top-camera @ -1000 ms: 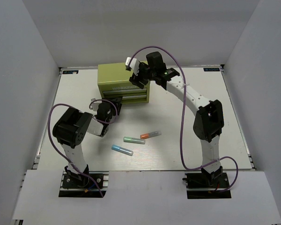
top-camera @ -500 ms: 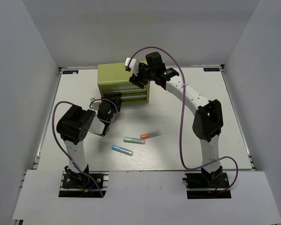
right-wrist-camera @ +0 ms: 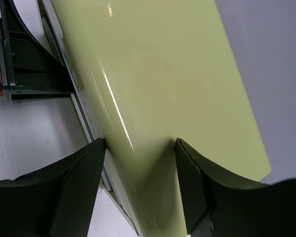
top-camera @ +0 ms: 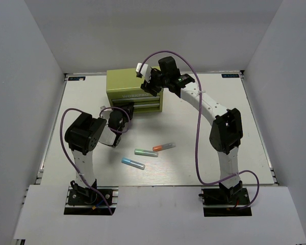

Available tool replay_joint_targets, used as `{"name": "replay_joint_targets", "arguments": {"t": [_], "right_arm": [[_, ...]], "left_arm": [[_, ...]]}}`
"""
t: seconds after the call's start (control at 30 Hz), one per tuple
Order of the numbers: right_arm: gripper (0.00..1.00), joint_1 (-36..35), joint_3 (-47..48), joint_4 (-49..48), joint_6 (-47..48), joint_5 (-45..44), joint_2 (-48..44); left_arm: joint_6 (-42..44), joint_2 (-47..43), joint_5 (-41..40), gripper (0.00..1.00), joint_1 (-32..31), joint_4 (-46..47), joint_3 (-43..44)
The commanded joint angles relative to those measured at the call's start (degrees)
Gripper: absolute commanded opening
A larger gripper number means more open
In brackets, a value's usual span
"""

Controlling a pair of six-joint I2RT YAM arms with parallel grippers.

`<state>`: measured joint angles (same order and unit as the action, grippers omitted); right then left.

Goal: Sort the stationery into containers
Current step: Open the drawer in the storage box.

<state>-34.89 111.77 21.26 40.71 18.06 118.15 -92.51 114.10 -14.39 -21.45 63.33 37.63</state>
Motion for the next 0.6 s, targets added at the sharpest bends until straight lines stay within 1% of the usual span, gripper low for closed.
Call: {"name": "replay_joint_targets", "arguments": {"t": [0.0, 0.1, 0.27, 0.3, 0.33, 0.5, 0.57], "right_arm": [[0.64, 0.2, 1.7, 2.9, -0.4, -1.5, 1.6], [0.64, 0.3, 2.1, 4.0, -0.3, -1.5, 2.0], [0.64, 0.2, 3.0, 5.8, -0.3, -1.7, 2.9], [0.62, 0.2, 2.9, 6.0, -0.2, -1.6, 2.8], [0.62, 0.2, 3.2, 6.2, -0.2, -1.7, 3.1], [0.62, 0.2, 4.7, 7.7, -0.5, -2.2, 3.8], [0.62, -0.1, 5.0, 7.8, -0.6, -2.4, 4.0]], "left_arm": [[0.2, 0.7, -3.6, 0.35, 0.8, 1.8, 1.1], [0.2, 0.7, -3.6, 0.33, 0.8, 3.5, -0.5], [0.2, 0.7, -3.6, 0.21, 0.3, 5.5, -2.5], [0.2, 0.7, -3.6, 0.19, 0.3, 5.5, -3.0], [0.2, 0.7, -3.6, 0.19, 0.3, 5.5, -3.0], [0.8, -0.4, -2.4, 0.11, -0.3, 5.5, -4.0], [1.4, -1.0, -1.9, 0.11, -0.3, 5.5, -4.6]]}}
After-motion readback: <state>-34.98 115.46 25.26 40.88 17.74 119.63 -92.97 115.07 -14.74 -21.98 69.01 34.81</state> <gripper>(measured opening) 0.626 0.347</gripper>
